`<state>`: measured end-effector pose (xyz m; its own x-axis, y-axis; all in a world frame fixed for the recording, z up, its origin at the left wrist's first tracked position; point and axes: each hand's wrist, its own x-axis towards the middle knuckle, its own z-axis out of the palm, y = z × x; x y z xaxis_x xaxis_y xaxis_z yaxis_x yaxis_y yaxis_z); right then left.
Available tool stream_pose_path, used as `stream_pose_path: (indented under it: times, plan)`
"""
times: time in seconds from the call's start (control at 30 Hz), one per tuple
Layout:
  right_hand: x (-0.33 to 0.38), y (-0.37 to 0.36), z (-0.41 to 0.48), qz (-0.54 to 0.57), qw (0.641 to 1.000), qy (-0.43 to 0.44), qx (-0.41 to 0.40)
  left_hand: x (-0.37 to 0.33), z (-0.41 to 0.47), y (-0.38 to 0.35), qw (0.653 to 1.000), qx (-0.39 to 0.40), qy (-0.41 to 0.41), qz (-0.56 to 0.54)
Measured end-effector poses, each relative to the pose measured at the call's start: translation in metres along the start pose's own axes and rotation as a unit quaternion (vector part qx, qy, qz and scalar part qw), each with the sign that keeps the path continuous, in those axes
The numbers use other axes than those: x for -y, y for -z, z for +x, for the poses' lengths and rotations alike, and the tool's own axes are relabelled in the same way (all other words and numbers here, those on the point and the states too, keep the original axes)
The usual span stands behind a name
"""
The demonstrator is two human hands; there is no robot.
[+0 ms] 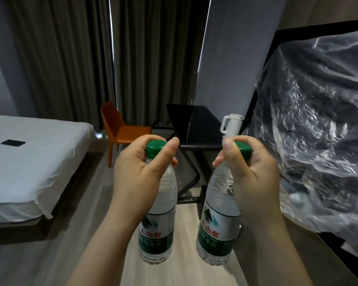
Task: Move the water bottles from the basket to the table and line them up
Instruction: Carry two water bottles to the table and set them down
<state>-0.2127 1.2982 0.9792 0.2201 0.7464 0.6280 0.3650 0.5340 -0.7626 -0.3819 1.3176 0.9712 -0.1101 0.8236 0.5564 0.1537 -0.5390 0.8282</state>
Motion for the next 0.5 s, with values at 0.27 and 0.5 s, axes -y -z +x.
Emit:
stream_pose_path:
  times: [0.27, 0.5]
  plan:
    - [-0.069, -0.08, 0.097, -0.009, 1.0, -0.019, -0.022, 0.083, 0.119, 0.005, 1.0, 0.013, 0.01, 0.02]
    - [-0.142, -0.129, 0.183, -0.011, 0.999, -0.02, -0.023, 0.158, 0.211, -0.02, 0.999, 0.015, 0.016, 0.041]
